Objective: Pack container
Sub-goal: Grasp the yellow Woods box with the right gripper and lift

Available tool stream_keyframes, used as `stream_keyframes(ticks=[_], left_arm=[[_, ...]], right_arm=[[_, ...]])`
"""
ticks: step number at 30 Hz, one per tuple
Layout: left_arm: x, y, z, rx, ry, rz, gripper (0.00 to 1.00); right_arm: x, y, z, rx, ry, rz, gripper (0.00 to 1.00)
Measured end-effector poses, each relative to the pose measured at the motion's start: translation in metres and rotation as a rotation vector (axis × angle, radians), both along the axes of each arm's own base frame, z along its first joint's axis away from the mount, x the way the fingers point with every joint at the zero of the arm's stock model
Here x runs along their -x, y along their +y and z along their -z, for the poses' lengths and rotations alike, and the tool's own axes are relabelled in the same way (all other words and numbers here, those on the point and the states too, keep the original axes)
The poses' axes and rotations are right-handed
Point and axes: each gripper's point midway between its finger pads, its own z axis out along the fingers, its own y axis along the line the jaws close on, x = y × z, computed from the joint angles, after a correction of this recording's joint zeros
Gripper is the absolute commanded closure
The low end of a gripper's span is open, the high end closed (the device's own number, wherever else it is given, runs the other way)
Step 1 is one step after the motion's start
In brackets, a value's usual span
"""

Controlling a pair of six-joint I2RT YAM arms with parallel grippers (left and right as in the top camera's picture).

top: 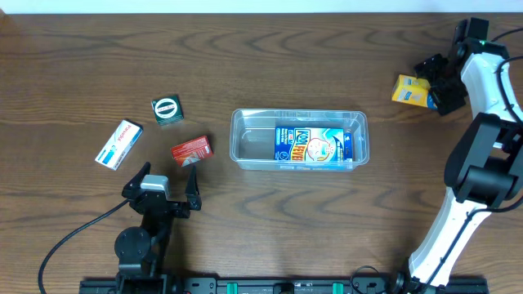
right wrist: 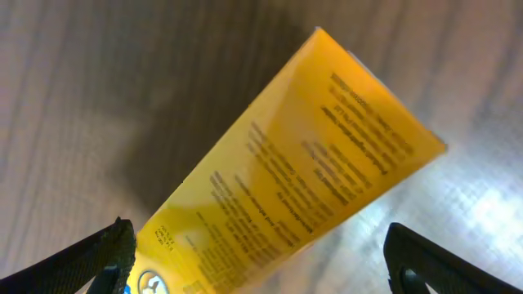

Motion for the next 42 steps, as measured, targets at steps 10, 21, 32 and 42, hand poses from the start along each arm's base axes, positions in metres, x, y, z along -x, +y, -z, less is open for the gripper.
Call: stream_keyframes(ticks=[10, 21, 32, 42], left_arm=[[0.0, 0.0, 0.0, 0.0, 0.0, 0.0, 0.02], [0.0, 0.0, 0.0, 0.0, 0.0, 0.0, 0.02], [0.0, 0.0, 0.0, 0.0, 0.0, 0.0, 0.02], [0.0, 0.0, 0.0, 0.0, 0.0, 0.0, 0.02]], right_arm=[[-0.009, 0.008, 0.018, -0.031, -0.009, -0.039, 0.01], [-0.007, 0.012, 0.019, -0.005, 0.002, -0.155, 0.29], [0.002, 0.015, 0.021, 0.015, 0.042, -0.29, 0.48], [0.01, 0.019, 0.02, 0.021, 0.069, -0.434, 0.55]])
